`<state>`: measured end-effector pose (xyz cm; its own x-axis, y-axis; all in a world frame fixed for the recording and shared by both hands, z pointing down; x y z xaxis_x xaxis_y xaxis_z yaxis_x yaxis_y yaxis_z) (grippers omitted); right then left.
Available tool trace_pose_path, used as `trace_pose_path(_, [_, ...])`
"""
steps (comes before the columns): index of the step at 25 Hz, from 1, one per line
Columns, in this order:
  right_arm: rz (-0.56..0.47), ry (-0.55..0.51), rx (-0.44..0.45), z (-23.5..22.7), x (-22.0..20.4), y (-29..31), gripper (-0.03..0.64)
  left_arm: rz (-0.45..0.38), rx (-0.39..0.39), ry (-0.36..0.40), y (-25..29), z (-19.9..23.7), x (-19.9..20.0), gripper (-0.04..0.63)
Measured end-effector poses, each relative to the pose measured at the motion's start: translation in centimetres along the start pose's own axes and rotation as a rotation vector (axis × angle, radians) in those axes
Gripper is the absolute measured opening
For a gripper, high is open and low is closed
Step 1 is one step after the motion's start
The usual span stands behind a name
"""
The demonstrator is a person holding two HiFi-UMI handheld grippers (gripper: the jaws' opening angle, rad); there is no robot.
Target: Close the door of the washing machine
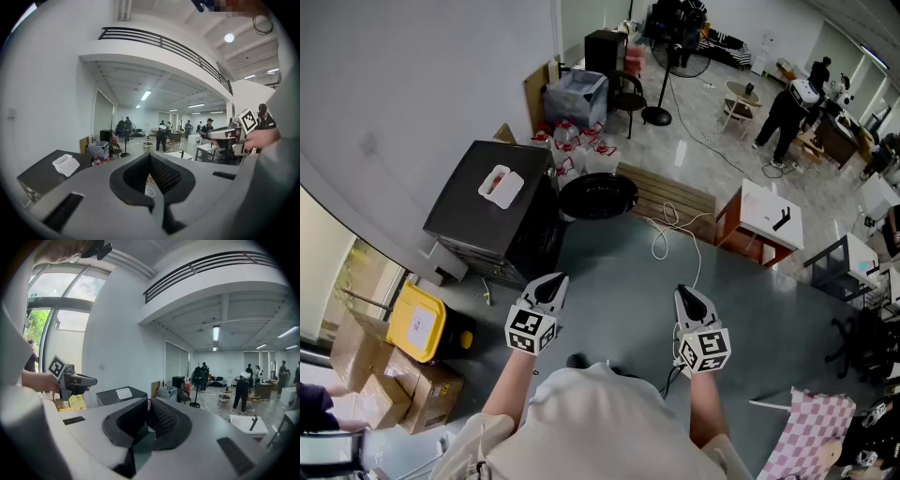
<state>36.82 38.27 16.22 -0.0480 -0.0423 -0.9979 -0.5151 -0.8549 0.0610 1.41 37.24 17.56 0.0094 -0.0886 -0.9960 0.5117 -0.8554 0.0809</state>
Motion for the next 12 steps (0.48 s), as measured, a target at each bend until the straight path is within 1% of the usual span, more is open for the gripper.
trace_pose_path(7, [-0.003, 0.000, 0.016, 0.10, 0.13, 0.43, 0.046, 0.004, -0.008, 0.009, 0.37, 0.12, 0.22, 0.008])
trace_pose_path(12, [-0.007, 0.010, 0.009, 0.30, 0.17, 0.84, 0.046, 0.012, -0.017, 0.010, 0.55, 0.33, 0.06, 0.008])
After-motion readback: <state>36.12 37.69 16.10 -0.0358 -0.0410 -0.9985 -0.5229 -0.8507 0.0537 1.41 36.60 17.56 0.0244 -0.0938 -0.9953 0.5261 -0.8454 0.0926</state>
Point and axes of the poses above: the fingertips, and each gripper's own axes: y forward along the fingers, z to its left, x out of its top, the point moved 9 cm from there along -y, backward along the fingers, and after that the axes turned 8 degrees about -z, right-handed, at the moved point
